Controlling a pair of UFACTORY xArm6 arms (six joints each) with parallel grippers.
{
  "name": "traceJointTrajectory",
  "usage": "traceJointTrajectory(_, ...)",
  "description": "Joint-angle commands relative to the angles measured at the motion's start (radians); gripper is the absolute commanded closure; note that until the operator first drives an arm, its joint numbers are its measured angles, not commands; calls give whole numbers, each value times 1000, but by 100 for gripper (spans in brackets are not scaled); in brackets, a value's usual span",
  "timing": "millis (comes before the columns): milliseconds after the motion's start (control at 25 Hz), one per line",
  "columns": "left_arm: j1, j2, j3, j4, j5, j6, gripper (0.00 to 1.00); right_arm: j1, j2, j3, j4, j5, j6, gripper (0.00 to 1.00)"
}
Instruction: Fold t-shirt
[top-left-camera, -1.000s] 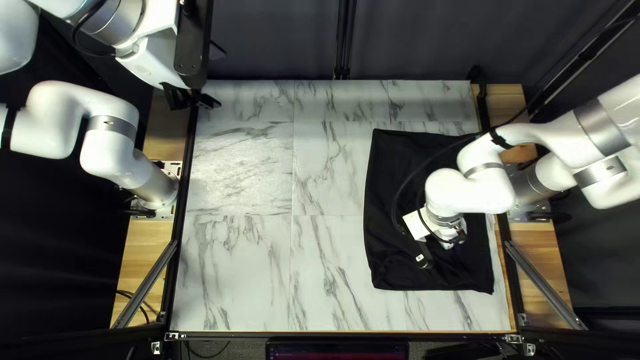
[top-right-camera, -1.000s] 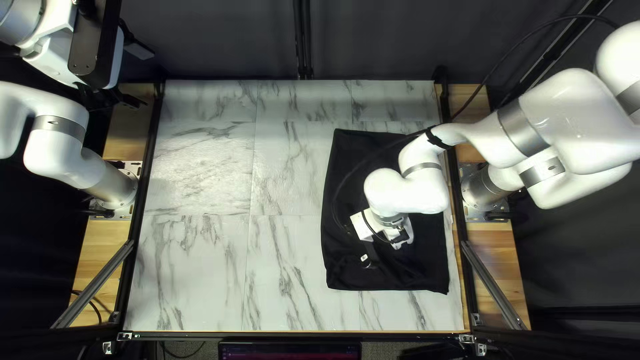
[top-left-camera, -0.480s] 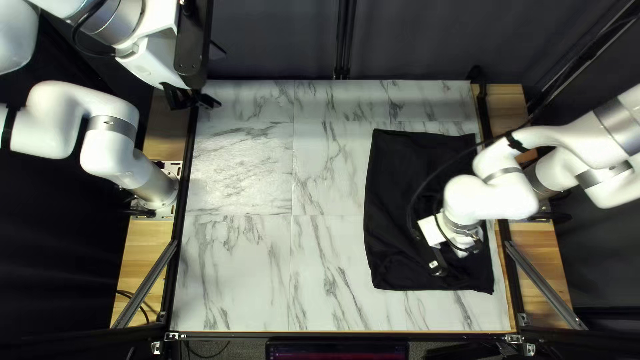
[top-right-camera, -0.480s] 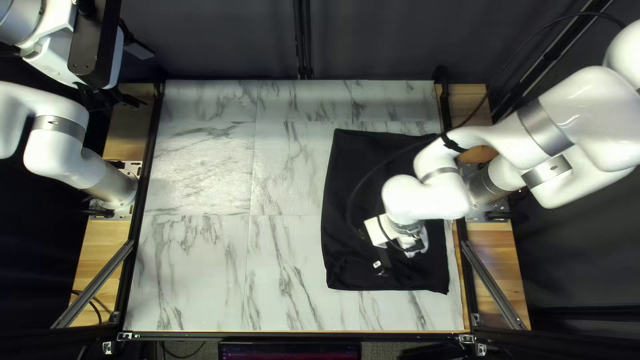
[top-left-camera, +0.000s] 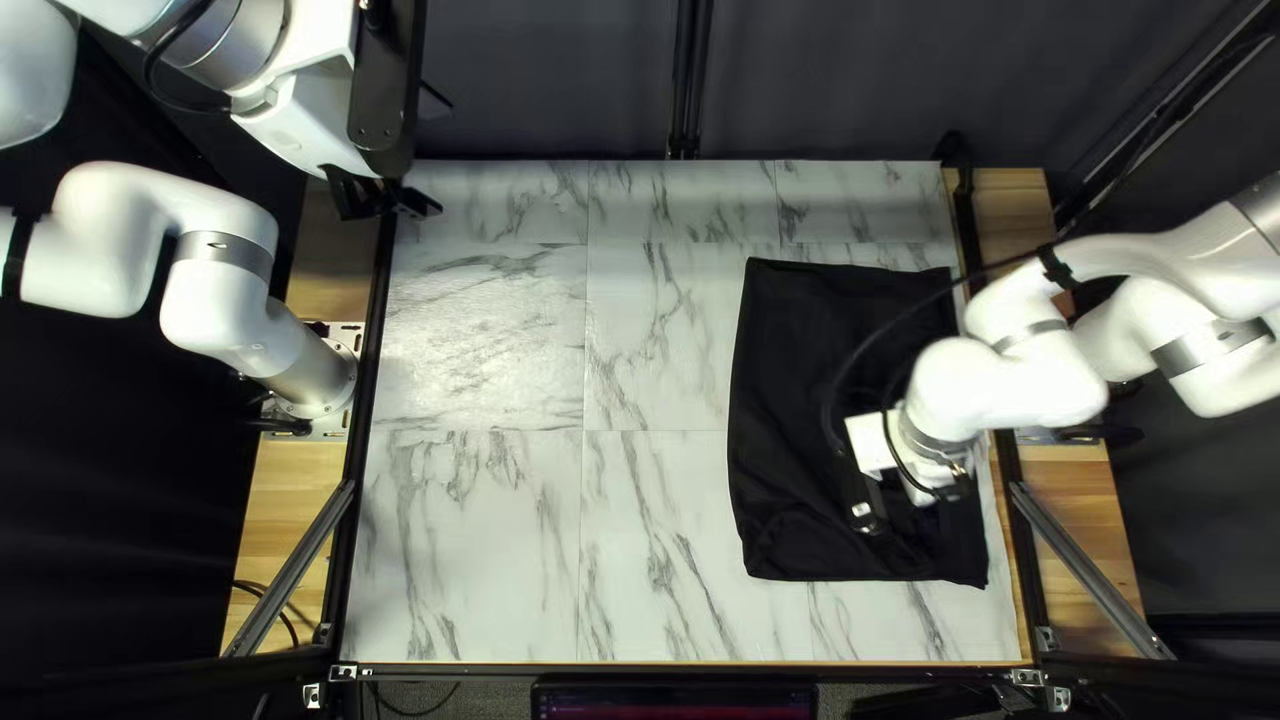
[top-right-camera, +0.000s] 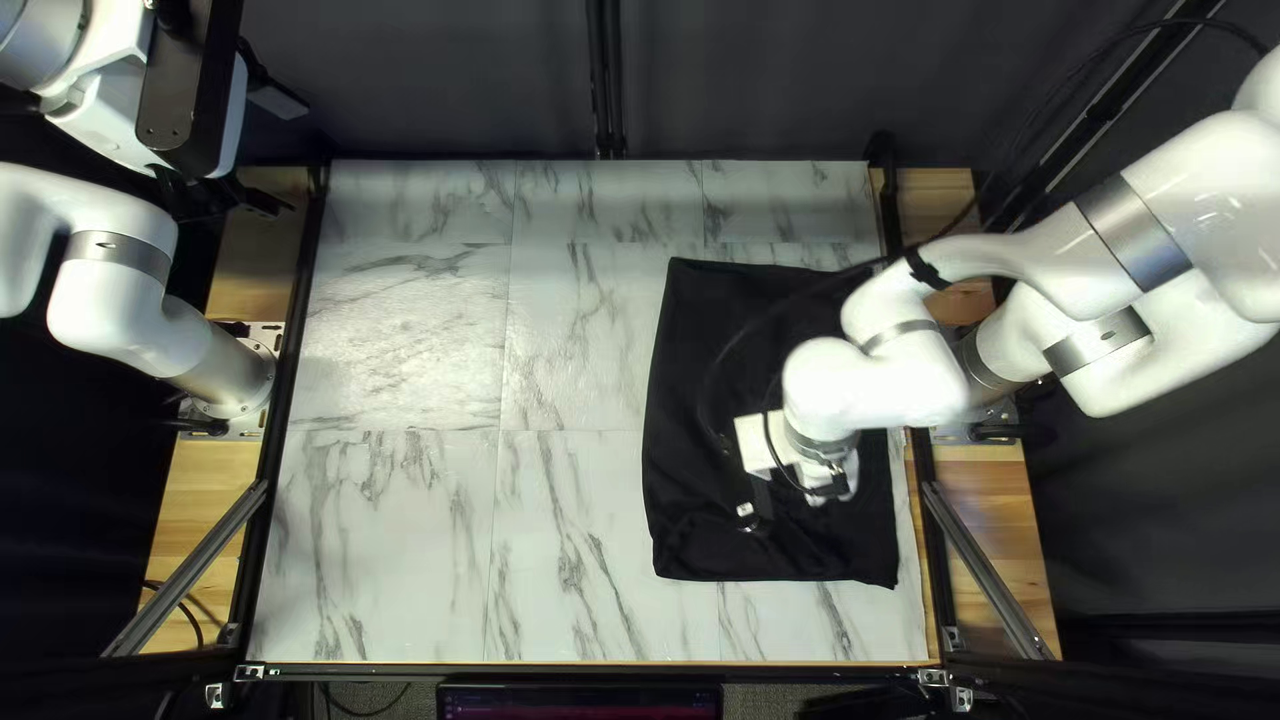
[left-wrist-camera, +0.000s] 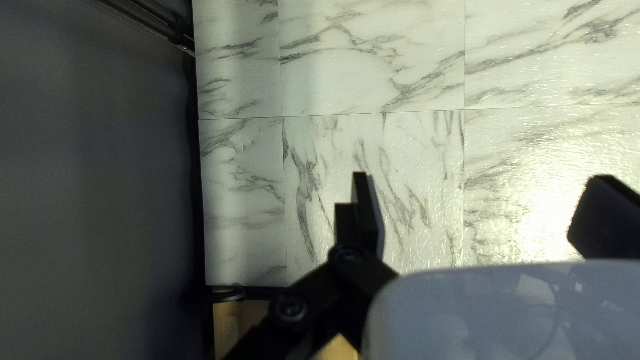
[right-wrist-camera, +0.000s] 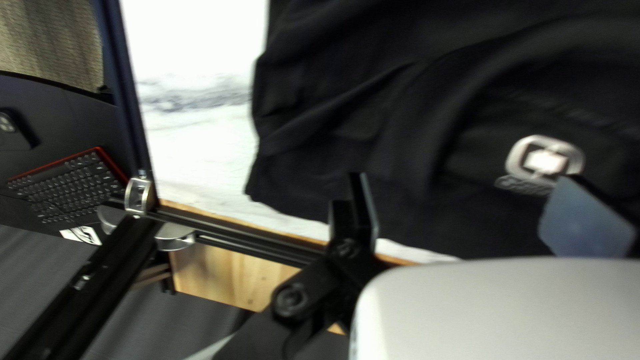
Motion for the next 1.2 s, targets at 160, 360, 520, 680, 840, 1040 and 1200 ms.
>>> traceJointTrajectory(160, 0, 0, 0, 0, 0, 0, 0, -59, 180, -126, 57, 35, -137, 0)
traceJointTrajectory(360, 0, 0, 0, 0, 0, 0, 0, -35, 239, -175, 78, 77, -75, 0)
traceJointTrajectory(520, 0, 0, 0, 0, 0, 0, 0, -31, 254, -169, 80, 96, -4, 0)
traceJointTrajectory(680, 0, 0, 0, 0, 0, 0, 0, -41, 293, -171, 81, 93, 52, 0)
traceJointTrajectory(840, 0, 0, 0, 0, 0, 0, 0, -52, 308, -173, 81, 80, 65, 34)
traceJointTrajectory(1040, 0, 0, 0, 0, 0, 0, 0, -38, 275, -155, 73, 62, 99, 100)
traceJointTrajectory(1200, 0, 0, 0, 0, 0, 0, 0, 17, 185, -83, 76, 30, 198, 100)
